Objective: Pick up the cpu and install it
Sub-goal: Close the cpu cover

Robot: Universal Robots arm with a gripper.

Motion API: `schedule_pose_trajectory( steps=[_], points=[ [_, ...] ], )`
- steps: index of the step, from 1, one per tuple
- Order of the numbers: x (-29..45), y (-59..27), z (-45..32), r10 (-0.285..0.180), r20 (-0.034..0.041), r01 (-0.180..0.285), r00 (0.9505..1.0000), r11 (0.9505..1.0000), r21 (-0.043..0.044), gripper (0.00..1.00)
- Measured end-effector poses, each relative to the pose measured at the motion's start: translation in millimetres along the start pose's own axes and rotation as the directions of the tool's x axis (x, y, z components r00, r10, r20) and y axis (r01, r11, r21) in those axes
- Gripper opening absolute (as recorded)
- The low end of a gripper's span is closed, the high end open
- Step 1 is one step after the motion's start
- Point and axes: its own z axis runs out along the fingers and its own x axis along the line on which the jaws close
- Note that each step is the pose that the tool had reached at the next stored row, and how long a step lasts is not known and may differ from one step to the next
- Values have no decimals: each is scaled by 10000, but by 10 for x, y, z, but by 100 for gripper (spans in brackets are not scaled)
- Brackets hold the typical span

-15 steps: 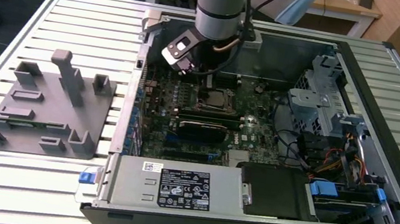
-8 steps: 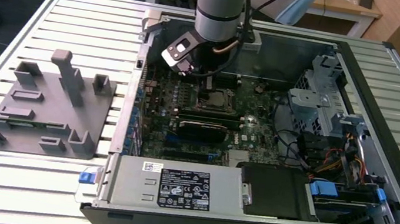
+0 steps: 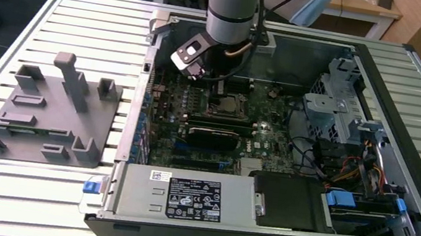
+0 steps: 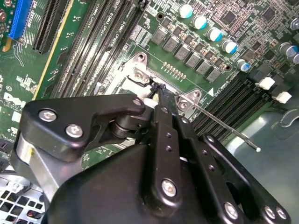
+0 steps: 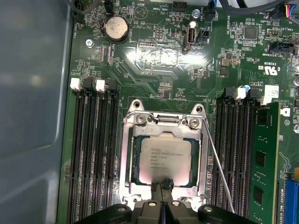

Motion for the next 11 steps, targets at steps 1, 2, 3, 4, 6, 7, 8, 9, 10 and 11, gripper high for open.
schedule_pose_trajectory(
  steps=[1,2,3,4,6,7,8,9,10,11],
  points=[
    [0,6,-1,0,-3,0,10000,10000,2,11],
    [-1,12,-2,1,-6,-1,10000,10000,4,11],
    [-1,16,-3,0,-10,0,10000,10000,3,11],
    [-1,20,-5,0,-16,0,10000,10000,1,11],
    [1,23,-15,1,-35,-1,10000,10000,-6,11],
    [3,25,-24,1,-50,-1,10000,10000,-15,11],
    [1,25,-43,0,-40,0,10000,10000,-6,11],
    [-1,24,-61,0,-34,0,10000,10000,2,11],
    [-1,24,-70,0,-36,0,10000,10000,1,11],
    [-1,24,-75,0,-37,0,10000,10000,1,11]
  ],
)
